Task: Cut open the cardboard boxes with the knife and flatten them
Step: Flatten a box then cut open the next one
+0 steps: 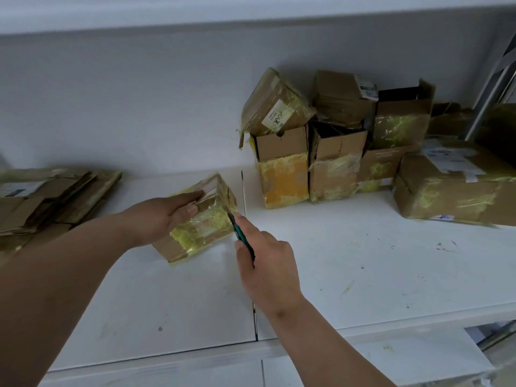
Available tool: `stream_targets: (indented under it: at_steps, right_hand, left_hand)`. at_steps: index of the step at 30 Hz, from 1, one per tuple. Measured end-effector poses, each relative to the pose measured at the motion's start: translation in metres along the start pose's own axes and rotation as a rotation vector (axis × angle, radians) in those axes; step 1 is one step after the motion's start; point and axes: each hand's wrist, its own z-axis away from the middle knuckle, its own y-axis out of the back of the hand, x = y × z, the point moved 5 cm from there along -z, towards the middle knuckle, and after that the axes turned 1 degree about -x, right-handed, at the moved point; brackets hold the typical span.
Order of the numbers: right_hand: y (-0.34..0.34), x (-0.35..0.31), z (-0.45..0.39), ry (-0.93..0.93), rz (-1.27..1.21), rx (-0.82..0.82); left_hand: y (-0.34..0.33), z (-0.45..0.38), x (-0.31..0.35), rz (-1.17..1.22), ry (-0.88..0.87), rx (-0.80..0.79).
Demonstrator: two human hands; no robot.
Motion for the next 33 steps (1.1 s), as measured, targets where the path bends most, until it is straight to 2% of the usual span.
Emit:
stream_targets:
  at_steps: [10, 18, 23, 27, 33]
  right_hand:
    - [-0.008, -0.007, -0.017, 0.056, 0.053, 0.072]
    - [-0.014, -0.012, -0.024, 0.016, 0.119, 0.089]
    - [-0.02, -0.001, -0.019, -0.049, 0.189, -0.022]
    - [-0.02, 0.009, -0.011, -0.072, 0.221, -0.048]
    - [-0.008, 0.003, -0.013, 0.013, 0.161, 0.078]
  left_hand:
    - [0.0, -0.004, -0.002, 0.008, -0.001, 0.035]
    - [-0.001, -0.003, -0.004, 0.07, 0.021, 0.071]
    - [0.0, -0.004, -0.021, 0.198, 0.032, 0.151]
    - [-0.001, -0.01, -0.023, 0.203, 0.024, 0.118]
    - [0.001, -0.01, -0.02, 0.193, 0.043, 0.094]
